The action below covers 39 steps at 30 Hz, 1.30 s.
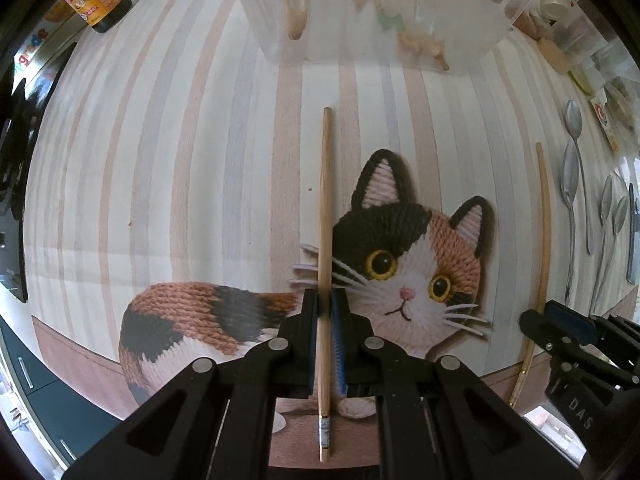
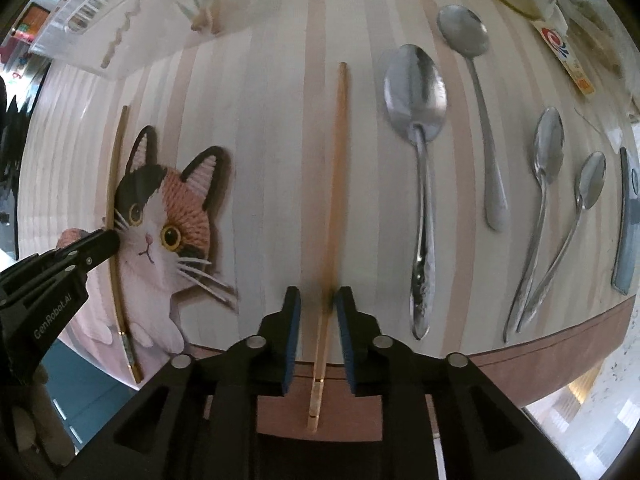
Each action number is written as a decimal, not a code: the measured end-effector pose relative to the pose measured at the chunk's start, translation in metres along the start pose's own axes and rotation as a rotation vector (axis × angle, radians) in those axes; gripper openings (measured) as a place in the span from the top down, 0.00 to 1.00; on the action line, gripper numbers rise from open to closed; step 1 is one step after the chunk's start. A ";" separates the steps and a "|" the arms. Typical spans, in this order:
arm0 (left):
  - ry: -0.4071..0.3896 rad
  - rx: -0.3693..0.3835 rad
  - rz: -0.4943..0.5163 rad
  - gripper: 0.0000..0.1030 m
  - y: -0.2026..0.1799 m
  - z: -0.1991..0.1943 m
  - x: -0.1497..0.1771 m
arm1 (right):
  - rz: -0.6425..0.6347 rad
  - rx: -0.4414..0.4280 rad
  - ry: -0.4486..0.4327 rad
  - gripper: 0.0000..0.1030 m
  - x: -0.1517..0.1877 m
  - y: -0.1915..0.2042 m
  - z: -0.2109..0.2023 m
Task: Organize utensils
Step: 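Grasp a chopstick with the left tool while the right tool grasps another chopstick, then carry both held chopsticks to the clear plastic rack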
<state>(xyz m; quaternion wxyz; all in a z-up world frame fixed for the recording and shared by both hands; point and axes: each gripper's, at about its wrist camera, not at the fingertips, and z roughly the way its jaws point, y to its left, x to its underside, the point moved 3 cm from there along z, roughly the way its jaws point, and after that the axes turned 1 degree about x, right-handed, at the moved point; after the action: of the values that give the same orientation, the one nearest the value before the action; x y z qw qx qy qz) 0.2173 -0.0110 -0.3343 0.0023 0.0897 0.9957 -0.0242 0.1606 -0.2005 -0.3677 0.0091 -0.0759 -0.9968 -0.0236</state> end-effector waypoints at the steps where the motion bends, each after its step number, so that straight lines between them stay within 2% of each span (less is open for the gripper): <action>1: 0.000 0.000 0.004 0.94 0.001 0.000 0.000 | -0.004 -0.001 0.001 0.69 0.002 0.010 -0.003; 2: 0.000 0.000 0.005 0.94 0.000 0.001 0.000 | -0.010 -0.005 0.002 0.64 0.000 0.015 -0.004; 4: 0.000 0.001 0.003 0.94 0.000 0.003 0.000 | -0.008 -0.003 0.000 0.59 -0.006 0.032 -0.001; 6: 0.001 0.000 0.005 0.94 0.000 0.003 0.000 | -0.004 0.010 -0.006 0.57 -0.005 0.040 -0.001; 7: 0.002 0.000 0.006 0.94 0.000 0.003 -0.001 | -0.003 0.017 -0.010 0.59 -0.007 0.043 -0.001; 9: 0.002 -0.002 0.007 0.94 -0.001 0.004 -0.002 | 0.003 0.047 -0.028 0.69 -0.004 0.045 -0.001; 11: 0.001 -0.004 0.011 0.94 -0.002 0.005 -0.002 | 0.011 0.063 -0.044 0.86 -0.001 0.044 -0.001; 12: -0.001 -0.006 0.012 0.94 -0.002 0.005 -0.002 | 0.017 0.068 -0.048 0.91 0.000 0.042 -0.001; 21: -0.039 -0.058 0.022 0.96 -0.010 -0.004 0.009 | 0.048 0.018 -0.068 0.93 0.007 0.045 -0.003; 27: -0.121 -0.088 -0.007 0.96 0.001 -0.041 0.008 | 0.047 0.004 -0.126 0.93 0.006 0.037 -0.023; 31: -0.211 -0.108 -0.044 0.96 0.014 -0.081 0.004 | 0.039 -0.013 -0.173 0.93 0.001 0.047 -0.046; 39: -0.347 -0.088 -0.097 0.96 0.040 -0.153 -0.014 | 0.014 -0.058 -0.259 0.93 -0.010 0.054 -0.093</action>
<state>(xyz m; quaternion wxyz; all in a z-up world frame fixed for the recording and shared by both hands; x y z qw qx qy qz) 0.2377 0.0333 -0.1835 0.1768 0.0360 0.9836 0.0040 0.1801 -0.1527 -0.2728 -0.1216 -0.0854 -0.9880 -0.0426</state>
